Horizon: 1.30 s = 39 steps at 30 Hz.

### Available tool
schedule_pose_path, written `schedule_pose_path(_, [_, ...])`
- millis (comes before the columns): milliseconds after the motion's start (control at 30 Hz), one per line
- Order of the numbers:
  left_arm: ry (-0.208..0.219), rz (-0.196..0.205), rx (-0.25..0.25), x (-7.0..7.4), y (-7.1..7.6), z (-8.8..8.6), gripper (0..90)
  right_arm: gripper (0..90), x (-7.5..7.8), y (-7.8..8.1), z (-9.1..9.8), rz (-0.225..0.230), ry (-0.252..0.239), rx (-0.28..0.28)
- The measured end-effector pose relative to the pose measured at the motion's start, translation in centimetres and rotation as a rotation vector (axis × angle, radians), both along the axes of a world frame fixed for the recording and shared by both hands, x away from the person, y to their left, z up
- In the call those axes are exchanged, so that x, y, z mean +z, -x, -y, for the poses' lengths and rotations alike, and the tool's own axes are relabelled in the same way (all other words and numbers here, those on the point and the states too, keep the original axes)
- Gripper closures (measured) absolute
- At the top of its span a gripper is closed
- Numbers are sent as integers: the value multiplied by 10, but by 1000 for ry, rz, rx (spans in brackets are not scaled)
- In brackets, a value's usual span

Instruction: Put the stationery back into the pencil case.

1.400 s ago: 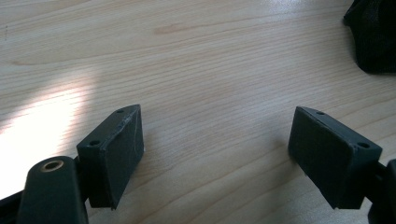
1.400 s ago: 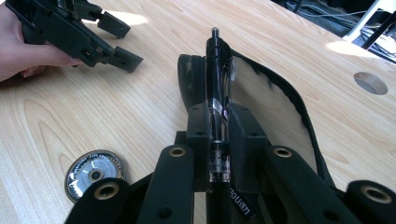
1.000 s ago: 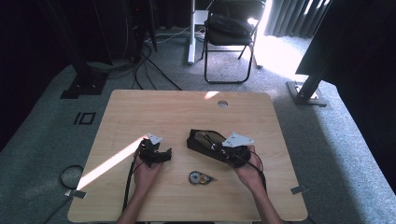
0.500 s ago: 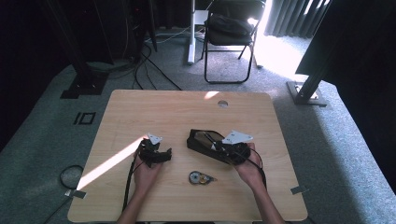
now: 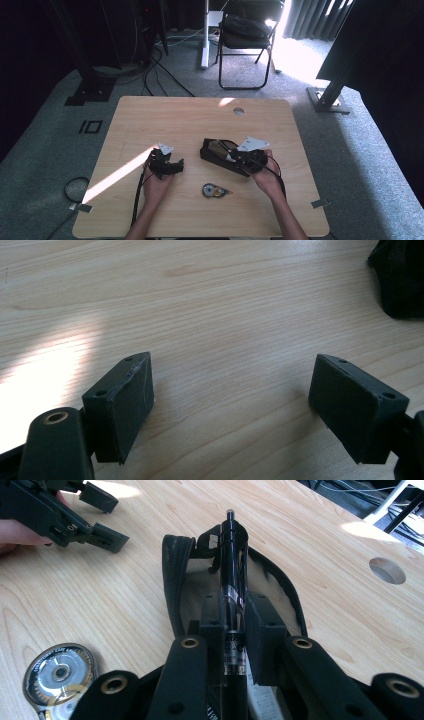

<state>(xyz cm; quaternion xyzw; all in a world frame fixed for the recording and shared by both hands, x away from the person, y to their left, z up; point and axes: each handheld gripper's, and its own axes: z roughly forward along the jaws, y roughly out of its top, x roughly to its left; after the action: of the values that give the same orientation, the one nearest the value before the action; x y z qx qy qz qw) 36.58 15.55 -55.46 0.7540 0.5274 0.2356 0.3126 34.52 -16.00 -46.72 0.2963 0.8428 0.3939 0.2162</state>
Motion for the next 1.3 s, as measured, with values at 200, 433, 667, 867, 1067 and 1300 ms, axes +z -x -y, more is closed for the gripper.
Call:
schedule_pose_path(200, [0,0,0,0,0,0,185,797,-1,-5,0,-3,0,5])
schedule_pose_path(433, [0,0,0,0,0,0,185,796,-3,-11,1,-7,0,8])
schedule_pose_path(667, [1,1,1,0,0,0,185,796,-5,-15,0,-9,3,15])
schedule_pose_path(867, [1,1,1,0,0,0,185,797,-6,-18,-2,-15,7,21])
schedule_pose_path(1067, [1,1,1,0,0,0,185,797,-7,-23,-6,-17,11,28])
schedule_pose_path(1300, [1,0,1,0,0,0,185,796,-10,-27,-9,-28,16,32])
